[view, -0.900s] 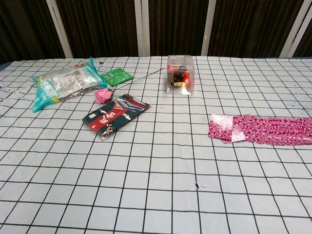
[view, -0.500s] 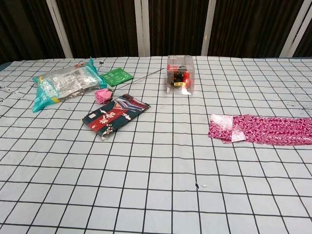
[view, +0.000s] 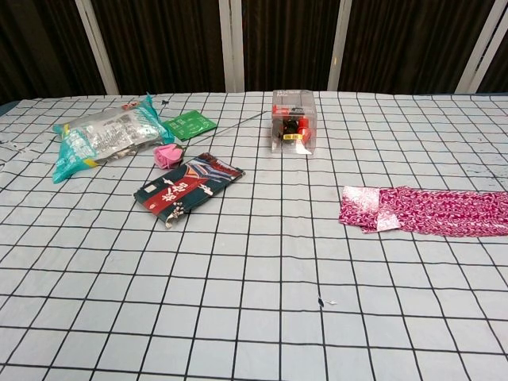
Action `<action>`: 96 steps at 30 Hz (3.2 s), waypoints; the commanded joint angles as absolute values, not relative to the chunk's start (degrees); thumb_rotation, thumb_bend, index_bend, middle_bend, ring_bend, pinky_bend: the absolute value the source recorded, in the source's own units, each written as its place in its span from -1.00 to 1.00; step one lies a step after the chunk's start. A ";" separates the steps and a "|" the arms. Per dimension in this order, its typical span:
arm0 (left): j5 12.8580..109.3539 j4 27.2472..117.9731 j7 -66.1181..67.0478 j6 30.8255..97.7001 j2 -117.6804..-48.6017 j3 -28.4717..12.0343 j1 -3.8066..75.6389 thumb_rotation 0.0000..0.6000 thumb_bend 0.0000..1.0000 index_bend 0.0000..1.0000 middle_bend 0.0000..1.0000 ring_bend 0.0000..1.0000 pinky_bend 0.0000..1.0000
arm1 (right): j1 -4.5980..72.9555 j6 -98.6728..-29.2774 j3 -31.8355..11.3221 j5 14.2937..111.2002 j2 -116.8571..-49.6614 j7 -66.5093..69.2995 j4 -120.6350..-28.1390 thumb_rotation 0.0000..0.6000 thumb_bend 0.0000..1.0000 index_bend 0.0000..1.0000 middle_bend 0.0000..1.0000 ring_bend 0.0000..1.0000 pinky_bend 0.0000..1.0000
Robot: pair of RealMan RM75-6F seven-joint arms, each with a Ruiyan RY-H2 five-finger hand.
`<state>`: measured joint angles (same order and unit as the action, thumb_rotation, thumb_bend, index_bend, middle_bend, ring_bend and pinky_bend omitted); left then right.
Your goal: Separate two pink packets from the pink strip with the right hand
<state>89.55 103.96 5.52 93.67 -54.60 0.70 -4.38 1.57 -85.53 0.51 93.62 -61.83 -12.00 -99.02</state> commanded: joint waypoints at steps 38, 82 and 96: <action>86.64 103.64 6.22 90.77 -54.85 -0.48 -2.85 1.00 -0.31 -0.69 -0.99 -1.00 -0.83 | 25.66 -56.03 -7.90 64.25 -80.72 -52.11 -102.64 1.00 0.57 -0.95 0.64 0.70 0.29; 85.66 103.40 6.01 90.18 -54.76 -0.82 -2.33 1.00 -0.31 -0.69 -0.99 -1.00 -0.83 | 40.75 -62.43 -5.02 37.21 -90.59 -68.61 -99.72 1.00 0.56 -0.92 0.65 0.72 0.29; 85.69 103.10 5.04 90.33 -54.50 -0.88 -2.36 1.00 -0.31 -0.69 -0.99 -1.00 -0.83 | 44.37 -63.90 -3.88 34.89 -95.64 -70.82 -99.11 1.00 0.57 -0.92 0.65 0.72 0.29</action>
